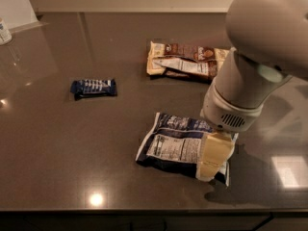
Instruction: Pick blue chip bag
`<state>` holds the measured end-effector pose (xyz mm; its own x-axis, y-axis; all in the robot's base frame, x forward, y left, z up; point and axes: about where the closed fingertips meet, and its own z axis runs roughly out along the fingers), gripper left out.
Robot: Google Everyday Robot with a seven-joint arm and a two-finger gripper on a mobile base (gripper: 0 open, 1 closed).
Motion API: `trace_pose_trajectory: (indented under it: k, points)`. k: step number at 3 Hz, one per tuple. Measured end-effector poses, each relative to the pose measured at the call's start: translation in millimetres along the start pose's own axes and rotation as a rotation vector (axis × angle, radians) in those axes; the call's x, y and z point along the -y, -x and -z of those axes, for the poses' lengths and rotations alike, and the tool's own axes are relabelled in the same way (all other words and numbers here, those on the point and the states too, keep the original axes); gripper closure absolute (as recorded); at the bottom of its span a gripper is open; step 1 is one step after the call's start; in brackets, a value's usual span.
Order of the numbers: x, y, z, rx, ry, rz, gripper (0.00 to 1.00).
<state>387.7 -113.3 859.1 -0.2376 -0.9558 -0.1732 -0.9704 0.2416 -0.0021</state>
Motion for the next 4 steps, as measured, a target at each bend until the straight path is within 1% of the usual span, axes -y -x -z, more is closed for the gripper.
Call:
trace_pose_trajectory:
  k: [1, 2, 3, 4]
  points:
    - [1, 0, -5, -0.004, 0.0, -0.021, 0.42]
    - [6, 3, 0, 0.003, -0.005, -0.033, 0.64]
    - [18, 7, 21, 0.031, -0.029, -0.036, 0.88]
    - [30, 13, 49, 0.074, -0.064, -0.029, 1.0]
